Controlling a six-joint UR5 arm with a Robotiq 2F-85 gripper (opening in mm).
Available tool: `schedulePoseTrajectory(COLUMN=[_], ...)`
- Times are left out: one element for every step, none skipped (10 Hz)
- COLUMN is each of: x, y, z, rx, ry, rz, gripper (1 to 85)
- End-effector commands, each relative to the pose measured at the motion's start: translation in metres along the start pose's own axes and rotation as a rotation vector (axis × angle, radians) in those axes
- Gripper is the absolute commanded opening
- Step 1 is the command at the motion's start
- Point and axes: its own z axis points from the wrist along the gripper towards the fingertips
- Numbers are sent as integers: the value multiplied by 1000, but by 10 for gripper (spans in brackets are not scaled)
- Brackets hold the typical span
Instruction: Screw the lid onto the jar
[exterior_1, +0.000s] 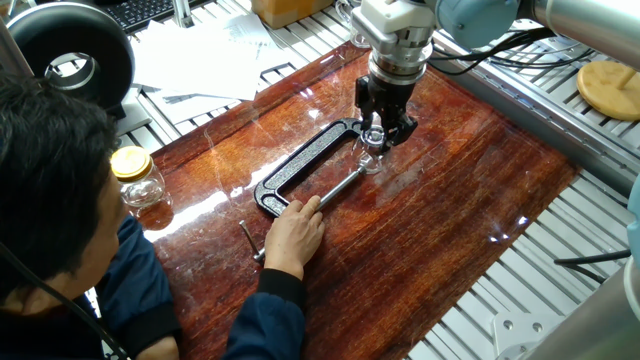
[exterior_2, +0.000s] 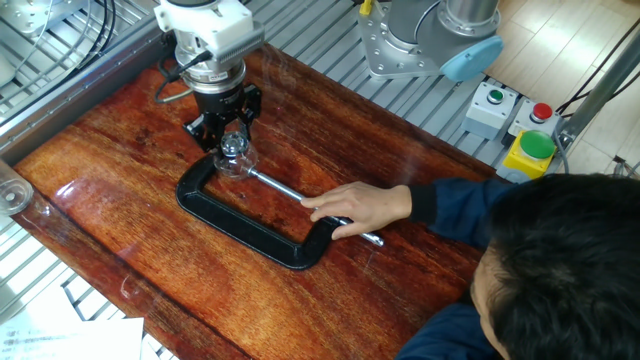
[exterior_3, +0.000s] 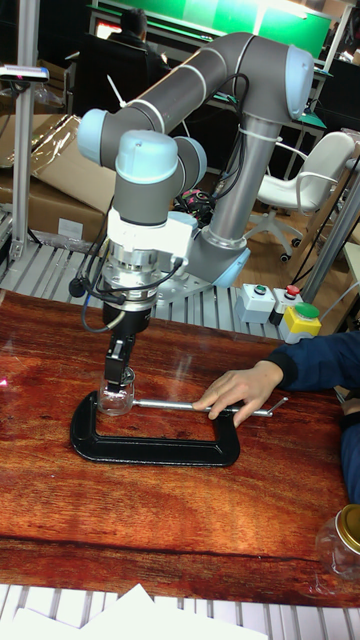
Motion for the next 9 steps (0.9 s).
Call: schedulePoseTrajectory(x=[-1,0,1,1,1,1,1,2,4], y=[-1,-2,-1,1,3,5,7,7,7], z=[-1,-1,0,0,1,1,1,0,0], rx=[4,6,4,-5,-10,-16,-28,-33,-33], ry=[-8,-5,-5,-9,-11,-10,-11,-13,-10], rz=[41,64,94,138,173,201,236,276,305], gripper=[470,433,407,400,393,390,390,390,390])
